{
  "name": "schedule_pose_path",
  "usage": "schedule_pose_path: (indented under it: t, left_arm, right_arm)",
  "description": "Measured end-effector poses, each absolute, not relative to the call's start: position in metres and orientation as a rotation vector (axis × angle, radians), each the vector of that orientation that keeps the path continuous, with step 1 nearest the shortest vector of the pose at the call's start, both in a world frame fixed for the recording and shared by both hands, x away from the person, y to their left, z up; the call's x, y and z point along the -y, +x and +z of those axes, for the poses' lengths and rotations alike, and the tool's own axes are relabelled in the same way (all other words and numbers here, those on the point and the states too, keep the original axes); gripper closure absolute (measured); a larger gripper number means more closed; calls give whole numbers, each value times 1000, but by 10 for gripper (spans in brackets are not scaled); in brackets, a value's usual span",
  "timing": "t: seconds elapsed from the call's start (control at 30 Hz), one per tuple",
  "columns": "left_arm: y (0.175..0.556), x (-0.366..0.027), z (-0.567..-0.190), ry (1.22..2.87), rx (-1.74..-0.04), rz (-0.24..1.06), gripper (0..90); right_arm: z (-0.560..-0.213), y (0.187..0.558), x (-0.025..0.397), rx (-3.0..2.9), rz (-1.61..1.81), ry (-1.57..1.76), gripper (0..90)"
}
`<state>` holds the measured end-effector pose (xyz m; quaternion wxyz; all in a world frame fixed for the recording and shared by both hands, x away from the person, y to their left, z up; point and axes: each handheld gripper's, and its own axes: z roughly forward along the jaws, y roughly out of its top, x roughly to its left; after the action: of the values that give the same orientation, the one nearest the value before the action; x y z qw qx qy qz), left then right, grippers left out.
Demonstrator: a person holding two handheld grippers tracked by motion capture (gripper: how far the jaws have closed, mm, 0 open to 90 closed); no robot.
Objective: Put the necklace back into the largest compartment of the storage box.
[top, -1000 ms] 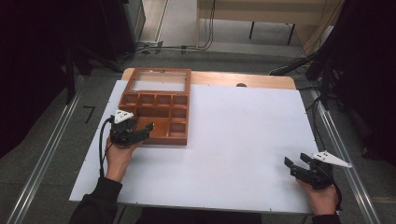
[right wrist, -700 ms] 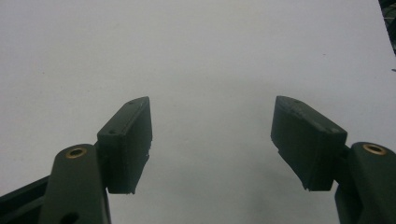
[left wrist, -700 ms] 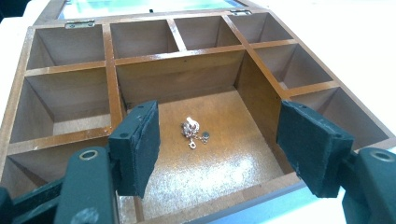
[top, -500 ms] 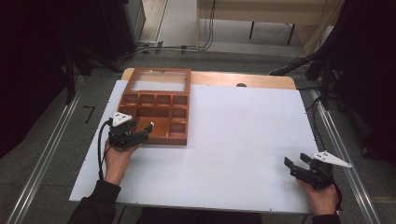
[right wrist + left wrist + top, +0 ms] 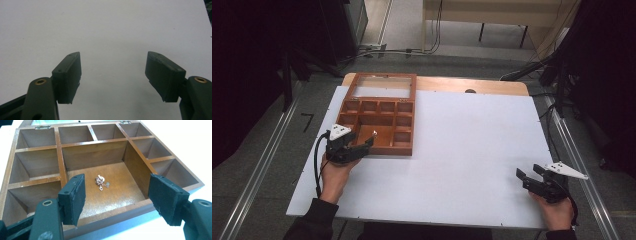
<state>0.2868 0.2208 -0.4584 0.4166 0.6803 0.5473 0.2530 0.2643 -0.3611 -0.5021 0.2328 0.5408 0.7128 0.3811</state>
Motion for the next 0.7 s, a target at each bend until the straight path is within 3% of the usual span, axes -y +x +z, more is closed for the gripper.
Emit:
schedule_pose_path:
  t: [0.7]
  left_arm:
    - [260, -240, -475, 1661, -1401, 603, 307]
  right_arm:
    - [-502, 265, 361, -1960, 1045, 1485, 273]
